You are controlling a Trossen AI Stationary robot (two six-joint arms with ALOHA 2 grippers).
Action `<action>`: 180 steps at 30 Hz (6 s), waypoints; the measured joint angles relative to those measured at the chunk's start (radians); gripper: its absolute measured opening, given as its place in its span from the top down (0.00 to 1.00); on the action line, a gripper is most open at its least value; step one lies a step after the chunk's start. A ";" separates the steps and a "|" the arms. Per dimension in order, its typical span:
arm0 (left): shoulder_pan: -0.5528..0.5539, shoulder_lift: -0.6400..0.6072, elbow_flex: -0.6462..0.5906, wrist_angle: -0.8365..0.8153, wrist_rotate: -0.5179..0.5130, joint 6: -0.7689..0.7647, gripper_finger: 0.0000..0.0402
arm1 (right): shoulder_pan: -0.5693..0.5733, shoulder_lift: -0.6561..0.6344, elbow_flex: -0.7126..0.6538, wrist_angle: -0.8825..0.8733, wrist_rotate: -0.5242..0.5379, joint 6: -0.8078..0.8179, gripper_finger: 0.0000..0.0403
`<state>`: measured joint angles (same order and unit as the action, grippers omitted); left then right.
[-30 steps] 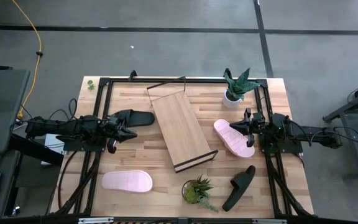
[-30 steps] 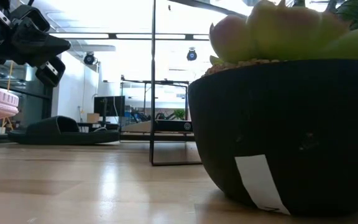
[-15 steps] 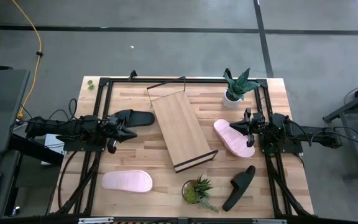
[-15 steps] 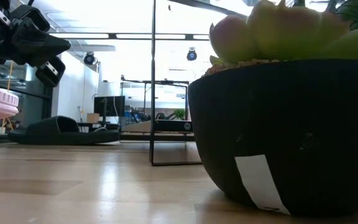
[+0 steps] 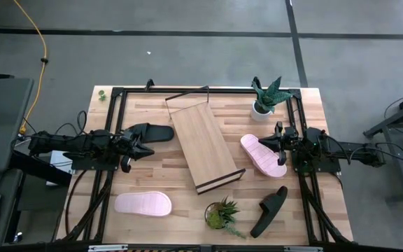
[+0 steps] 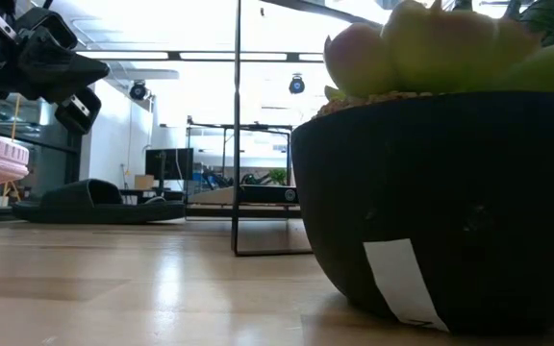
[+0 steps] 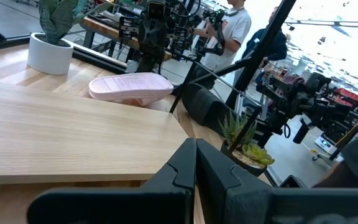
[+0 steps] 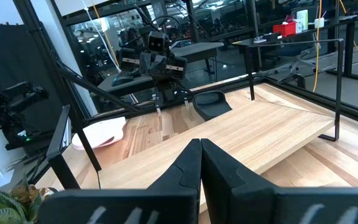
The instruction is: Pick and place slides into the shelf
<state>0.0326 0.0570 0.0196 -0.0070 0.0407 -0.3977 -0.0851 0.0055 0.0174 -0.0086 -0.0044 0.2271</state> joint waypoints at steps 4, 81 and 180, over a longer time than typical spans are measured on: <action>0.000 0.000 0.000 0.000 0.000 0.000 1.00 | 0.000 0.000 0.000 0.000 0.000 0.000 1.00; 0.000 0.000 0.000 0.005 -0.060 -0.472 1.00 | 0.001 0.000 -0.001 0.049 0.242 1.075 1.00; 0.000 1.488 0.803 -0.595 0.674 0.005 0.29 | 0.001 0.001 0.000 0.031 0.192 0.871 1.00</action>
<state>0.0322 1.5451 0.8223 -0.6019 0.7151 -0.3929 -0.0841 0.0063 0.0177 0.0223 0.1871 1.0985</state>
